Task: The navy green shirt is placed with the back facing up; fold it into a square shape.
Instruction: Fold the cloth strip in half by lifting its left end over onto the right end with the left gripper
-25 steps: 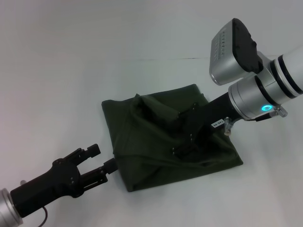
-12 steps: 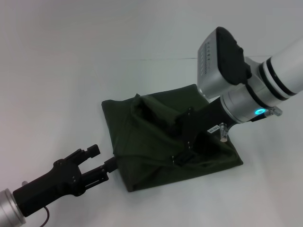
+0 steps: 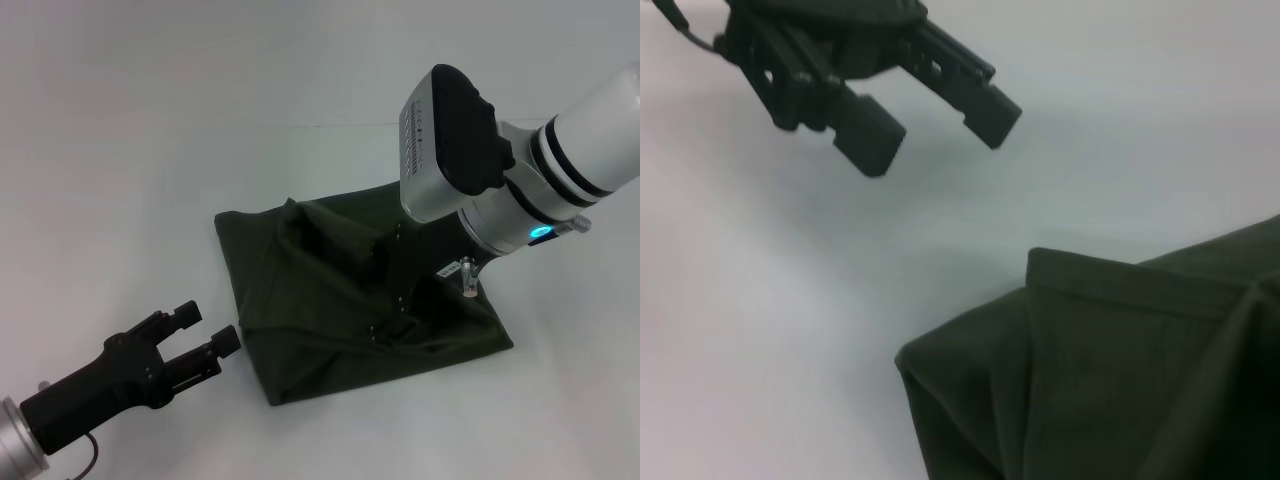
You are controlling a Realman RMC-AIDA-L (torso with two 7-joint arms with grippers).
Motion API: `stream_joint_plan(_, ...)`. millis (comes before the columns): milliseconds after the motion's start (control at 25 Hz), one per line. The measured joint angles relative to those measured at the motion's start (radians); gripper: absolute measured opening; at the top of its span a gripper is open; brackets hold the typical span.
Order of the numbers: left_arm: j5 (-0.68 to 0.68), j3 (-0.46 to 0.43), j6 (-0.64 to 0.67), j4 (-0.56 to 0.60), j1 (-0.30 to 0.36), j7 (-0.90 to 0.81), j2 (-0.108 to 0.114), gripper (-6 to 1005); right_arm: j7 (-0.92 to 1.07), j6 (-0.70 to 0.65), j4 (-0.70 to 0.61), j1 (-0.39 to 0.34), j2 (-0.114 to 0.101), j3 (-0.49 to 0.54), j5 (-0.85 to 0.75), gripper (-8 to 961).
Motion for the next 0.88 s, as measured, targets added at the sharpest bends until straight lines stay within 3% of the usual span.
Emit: stream_joint_plan(880, 0.0, -0.025, -0.04, -0.022, 0.007, 0.003, -0.001, 891, 0.006, -0.023, -0.066, -0.001, 0.002, -0.101, -0.088, 851)
